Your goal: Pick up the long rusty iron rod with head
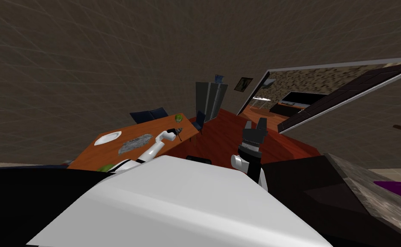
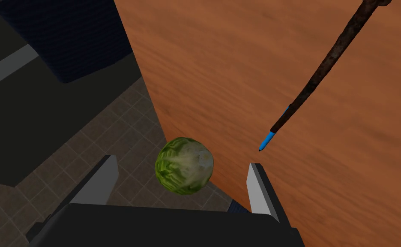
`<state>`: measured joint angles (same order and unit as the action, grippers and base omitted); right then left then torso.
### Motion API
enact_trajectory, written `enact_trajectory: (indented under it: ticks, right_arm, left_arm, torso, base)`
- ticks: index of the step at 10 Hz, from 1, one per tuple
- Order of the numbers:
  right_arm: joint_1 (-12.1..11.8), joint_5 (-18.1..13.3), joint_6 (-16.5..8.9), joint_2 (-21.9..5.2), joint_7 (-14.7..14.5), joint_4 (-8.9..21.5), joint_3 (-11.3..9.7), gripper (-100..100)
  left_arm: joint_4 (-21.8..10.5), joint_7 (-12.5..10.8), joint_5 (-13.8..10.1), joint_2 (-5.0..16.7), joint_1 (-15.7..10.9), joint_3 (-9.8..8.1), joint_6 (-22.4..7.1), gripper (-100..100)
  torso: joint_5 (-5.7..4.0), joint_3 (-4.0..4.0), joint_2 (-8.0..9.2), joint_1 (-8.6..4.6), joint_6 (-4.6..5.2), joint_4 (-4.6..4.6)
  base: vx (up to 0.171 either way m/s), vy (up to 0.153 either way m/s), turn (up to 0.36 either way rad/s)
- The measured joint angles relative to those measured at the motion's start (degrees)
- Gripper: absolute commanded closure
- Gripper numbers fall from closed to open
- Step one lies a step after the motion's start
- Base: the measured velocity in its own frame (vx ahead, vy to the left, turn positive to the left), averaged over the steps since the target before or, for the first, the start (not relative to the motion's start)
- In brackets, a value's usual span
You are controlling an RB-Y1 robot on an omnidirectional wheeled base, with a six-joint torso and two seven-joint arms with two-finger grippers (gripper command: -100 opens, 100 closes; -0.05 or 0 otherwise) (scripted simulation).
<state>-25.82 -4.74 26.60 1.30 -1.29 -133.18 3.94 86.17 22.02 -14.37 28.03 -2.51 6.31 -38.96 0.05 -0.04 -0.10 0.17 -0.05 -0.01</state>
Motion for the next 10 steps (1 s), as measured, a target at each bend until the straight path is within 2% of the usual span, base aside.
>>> enact_trajectory:
  ticks: [3,5,9,10]
  right_arm:
    - [-0.01,0.00,0.00,0.00,0.00,0.00,0.00,0]
    - [0.00,0.00,0.00,0.00,0.00,0.00,0.00,0]
    - [-0.01,0.00,0.00,0.00,0.00,0.00,0.00,0]
    - [0.00,0.00,0.00,0.00,0.00,0.00,0.00,0]
  left_arm:
    - [-1.15,0.45,-0.32,0.20,-0.15,0.06,-1.14,-100]
    - [-2.68,0.93,-0.52,0.29,-0.52,0.11,-3.34,-100]
    - [-3.24,1.05,-0.51,0.25,-0.54,0.15,-3.41,-100]
    - [-4.45,1.29,-0.54,0.18,-0.87,0.22,-4.37,-100]
  torso:
    - [-0.01,-0.02,-0.05,-0.02,-0.03,0.00]
    - [-0.01,0.03,0.04,-0.03,-0.01,0.02]
    - [-0.02,-0.02,-0.05,-0.06,-0.03,0.00]
    - [-0.01,-0.01,-0.03,-0.04,-0.01,0.00]
  base:
    - [0.001,0.019,-0.043]
    - [-0.009,0.015,-0.075]
    - [0.007,0.011,-0.010]
    - [-0.005,0.017,-0.075]
